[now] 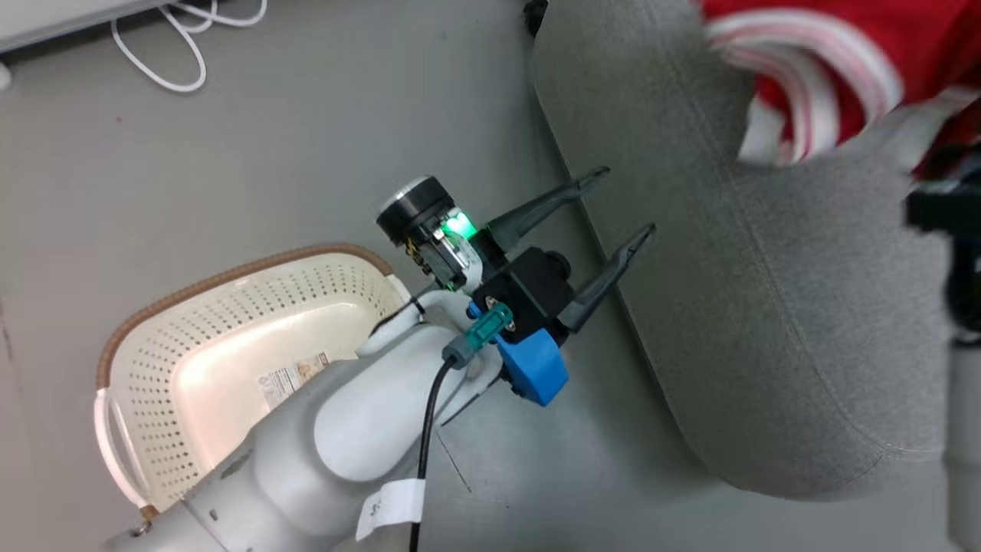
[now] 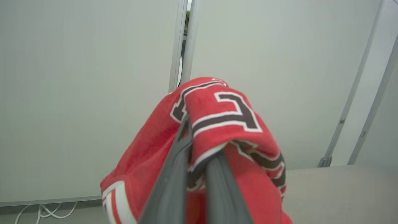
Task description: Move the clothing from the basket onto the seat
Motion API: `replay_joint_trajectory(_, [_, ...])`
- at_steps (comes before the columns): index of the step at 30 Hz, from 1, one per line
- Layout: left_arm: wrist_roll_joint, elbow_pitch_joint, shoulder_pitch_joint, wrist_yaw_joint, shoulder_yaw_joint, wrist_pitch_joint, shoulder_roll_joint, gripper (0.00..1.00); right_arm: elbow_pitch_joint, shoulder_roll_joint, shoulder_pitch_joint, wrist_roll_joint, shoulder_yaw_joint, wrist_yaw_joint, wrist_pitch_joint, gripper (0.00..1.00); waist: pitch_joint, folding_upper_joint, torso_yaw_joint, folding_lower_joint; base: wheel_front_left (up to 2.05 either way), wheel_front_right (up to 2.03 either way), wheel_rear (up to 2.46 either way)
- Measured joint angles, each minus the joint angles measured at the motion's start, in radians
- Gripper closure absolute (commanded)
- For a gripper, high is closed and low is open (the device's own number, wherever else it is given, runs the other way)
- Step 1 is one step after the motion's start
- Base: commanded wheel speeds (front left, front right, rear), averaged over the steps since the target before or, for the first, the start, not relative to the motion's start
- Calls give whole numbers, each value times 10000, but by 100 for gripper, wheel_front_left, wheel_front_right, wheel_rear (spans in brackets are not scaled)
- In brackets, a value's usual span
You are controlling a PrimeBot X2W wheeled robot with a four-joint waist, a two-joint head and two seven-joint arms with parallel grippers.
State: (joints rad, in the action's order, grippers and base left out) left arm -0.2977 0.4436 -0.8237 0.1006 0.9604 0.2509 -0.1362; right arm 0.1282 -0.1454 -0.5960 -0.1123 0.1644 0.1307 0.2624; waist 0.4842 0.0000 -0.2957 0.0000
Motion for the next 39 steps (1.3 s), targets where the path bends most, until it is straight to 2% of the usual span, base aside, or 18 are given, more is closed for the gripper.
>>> replay_joint_trajectory(8, [236,-826,-755,-132,-144,-447,-640,0,-671,-1471,-2685,-451,2452,0,4,100,1471,0,-15,1,0,0,0])
replay_joint_trajectory(12, [357,-1250,-1113,-207,-201,-635,-888,0,-31,-2197,-3214,-591,3256,0,4,100,2182,0,5,1,0,0,0])
replay_joint_trajectory(15, [443,-1526,-1317,-209,-226,-784,-1064,0,765,-2495,-3438,-541,3517,0,6,100,2699,0,3,1,0,0,0])
replay_joint_trajectory(19, [529,-1785,-1556,-209,-244,-926,-1266,0,1804,-2447,-3639,-297,3708,0,4,100,3322,0,-18,1,0,0,0])
replay_joint_trajectory(23, [589,-1981,-1627,-221,-215,-1012,-1377,0,2698,-1896,-3623,104,3655,0,4,100,3827,0,-20,1,0,0,0])
replay_joint_trajectory(30, [585,-2069,-1630,-253,-165,-1055,-1450,0,3329,-1124,-3234,313,3615,0,4,100,3953,0,-33,1,0,0,0])
replay_joint_trajectory(36, [535,-2102,-1662,-307,-153,-1053,-1511,0,3622,-922,-3004,309,3570,0,4,100,3912,0,-25,0,0,0,0])
replay_joint_trajectory(37, [527,-2100,-1672,-309,-151,-1045,-1515,0,3624,-909,-2994,307,3559,0,4,69,3893,0,-27,0,0,0,0])
replay_joint_trajectory(38, [522,-2094,-1675,-326,-150,-1039,-1517,0,3576,-888,-2974,305,3578,0,4,25,3862,0,-30,1,0,0,0])
replay_joint_trajectory(39, [514,-2073,-1674,-334,-144,-1018,-1522,0,3528,-874,-2957,305,3599,0,4,0,3823,0,-33,1,0,0,0])
